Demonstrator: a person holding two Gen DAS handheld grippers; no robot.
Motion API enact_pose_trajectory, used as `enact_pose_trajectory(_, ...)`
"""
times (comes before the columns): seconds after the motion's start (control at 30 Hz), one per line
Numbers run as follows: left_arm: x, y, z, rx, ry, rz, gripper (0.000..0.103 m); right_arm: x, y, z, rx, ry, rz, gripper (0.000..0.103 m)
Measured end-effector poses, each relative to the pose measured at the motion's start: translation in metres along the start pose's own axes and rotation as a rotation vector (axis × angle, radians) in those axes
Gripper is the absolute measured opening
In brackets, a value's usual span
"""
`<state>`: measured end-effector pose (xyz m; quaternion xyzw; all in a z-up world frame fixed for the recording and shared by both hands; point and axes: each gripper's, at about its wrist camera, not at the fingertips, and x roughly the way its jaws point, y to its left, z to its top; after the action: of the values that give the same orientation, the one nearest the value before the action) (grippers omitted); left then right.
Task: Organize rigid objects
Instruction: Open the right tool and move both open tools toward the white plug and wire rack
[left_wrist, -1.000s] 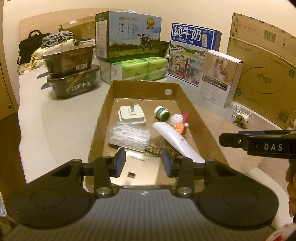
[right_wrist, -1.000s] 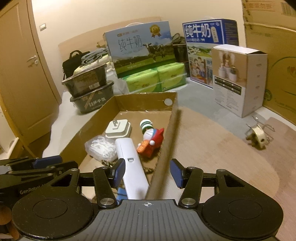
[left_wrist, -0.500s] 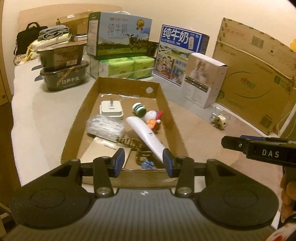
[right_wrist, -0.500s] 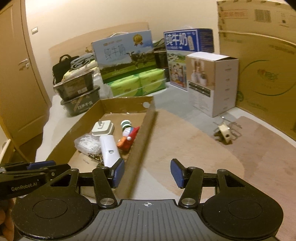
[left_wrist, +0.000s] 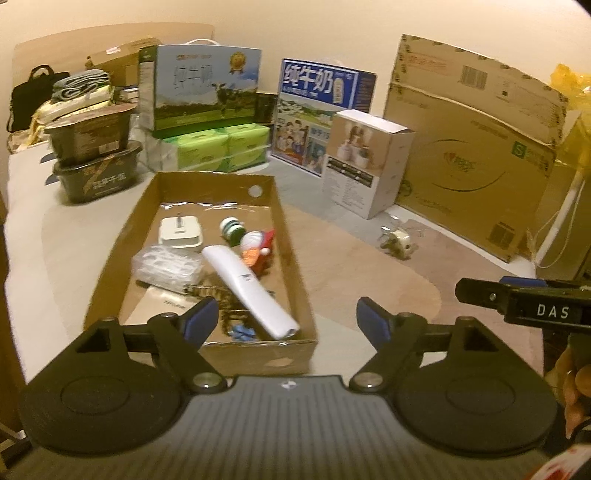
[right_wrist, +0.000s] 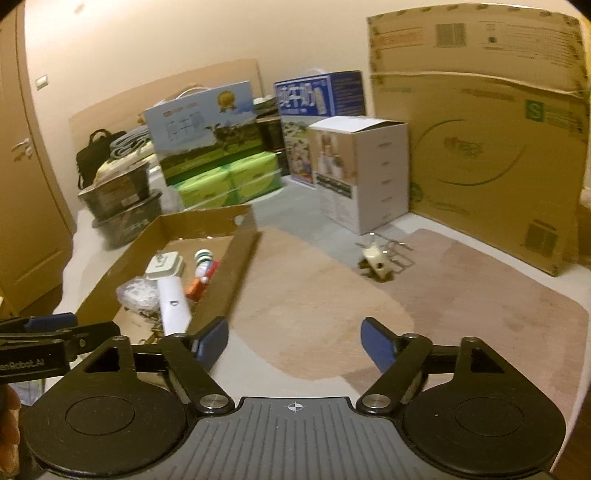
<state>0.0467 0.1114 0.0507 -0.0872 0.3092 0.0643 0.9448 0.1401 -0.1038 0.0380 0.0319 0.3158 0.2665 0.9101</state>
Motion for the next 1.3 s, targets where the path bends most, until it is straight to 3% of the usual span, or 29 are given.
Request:
enact_pose_trajectory(0.27,0.006,-0.022,0.014,0.011,-0.012,-0.043,0.092,-0.015,-0.033,0.002,0.048,-0.009,-0.063,0.087)
enact_pose_trajectory(0.77,0.036,-0.071,0.030,0.065,0.011,-0.113,0.092,-0.028,-0.087,0.005,0.140,-0.035,-0.123,0.088)
enact_pose_trajectory(1.3,0.060,-0.093,0.032,0.087,0.038,-0.151,0.092,-0.019,-0.116,0.004,0.169,-0.029,-0.136,0.088)
